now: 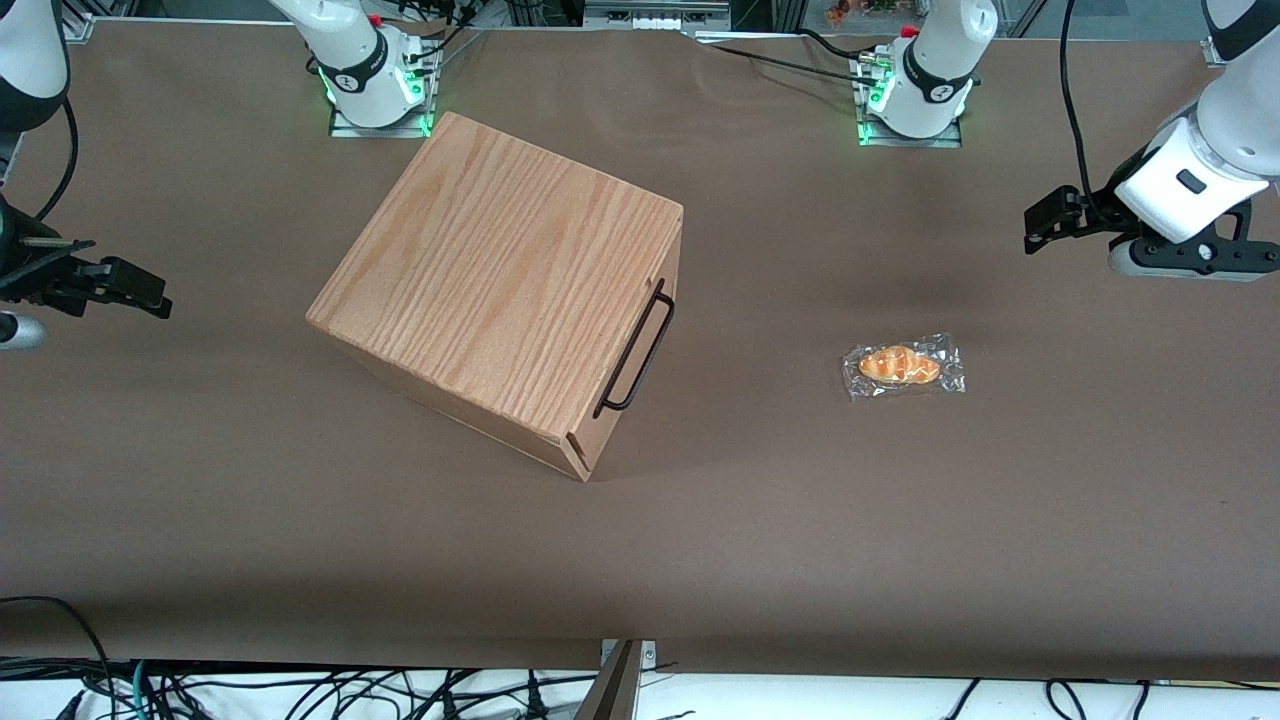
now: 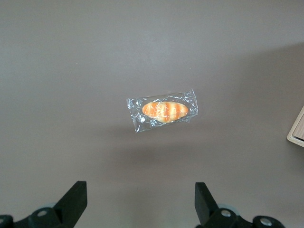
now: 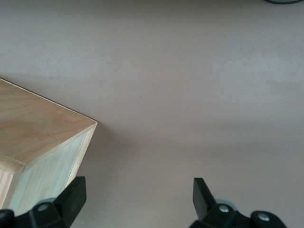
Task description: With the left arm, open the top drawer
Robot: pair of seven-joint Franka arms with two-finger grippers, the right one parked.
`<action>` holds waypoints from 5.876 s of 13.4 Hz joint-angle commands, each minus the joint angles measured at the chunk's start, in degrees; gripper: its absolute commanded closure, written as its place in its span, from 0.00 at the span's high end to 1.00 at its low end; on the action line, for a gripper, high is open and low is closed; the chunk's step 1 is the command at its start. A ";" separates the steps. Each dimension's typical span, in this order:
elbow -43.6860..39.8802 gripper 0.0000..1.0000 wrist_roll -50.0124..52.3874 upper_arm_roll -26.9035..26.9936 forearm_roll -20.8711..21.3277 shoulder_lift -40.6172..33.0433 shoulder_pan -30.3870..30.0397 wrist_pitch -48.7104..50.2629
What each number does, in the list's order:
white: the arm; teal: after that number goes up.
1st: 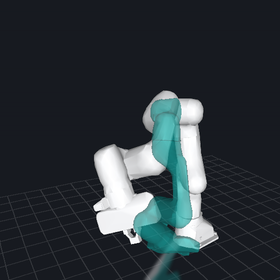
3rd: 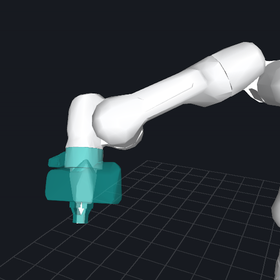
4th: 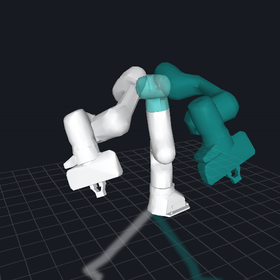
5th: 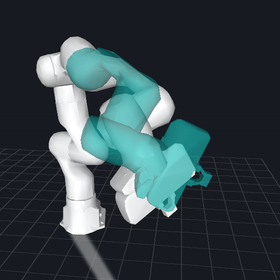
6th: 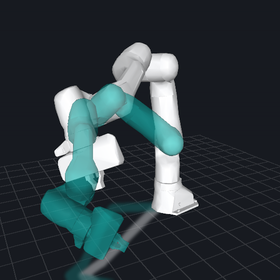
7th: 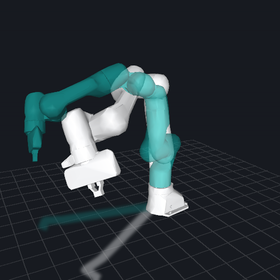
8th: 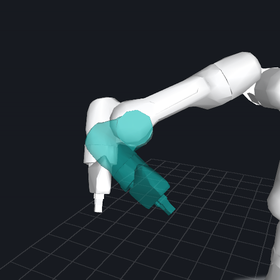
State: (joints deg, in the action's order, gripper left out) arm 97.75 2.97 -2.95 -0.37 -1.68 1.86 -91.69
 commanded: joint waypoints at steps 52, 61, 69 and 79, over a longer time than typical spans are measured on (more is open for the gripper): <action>-17.68 1.00 -0.25 -1.53 -14.22 36.48 26.71 -33.29; -17.59 1.00 -0.68 -1.09 -8.69 35.87 19.25 -29.33; -18.29 1.00 -2.96 -1.09 -8.60 35.43 14.58 -27.05; -18.47 1.00 -3.50 -1.53 -9.83 35.16 13.96 -25.29</action>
State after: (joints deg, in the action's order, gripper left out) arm 80.70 -5.09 -5.01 -13.74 33.48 15.41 -118.06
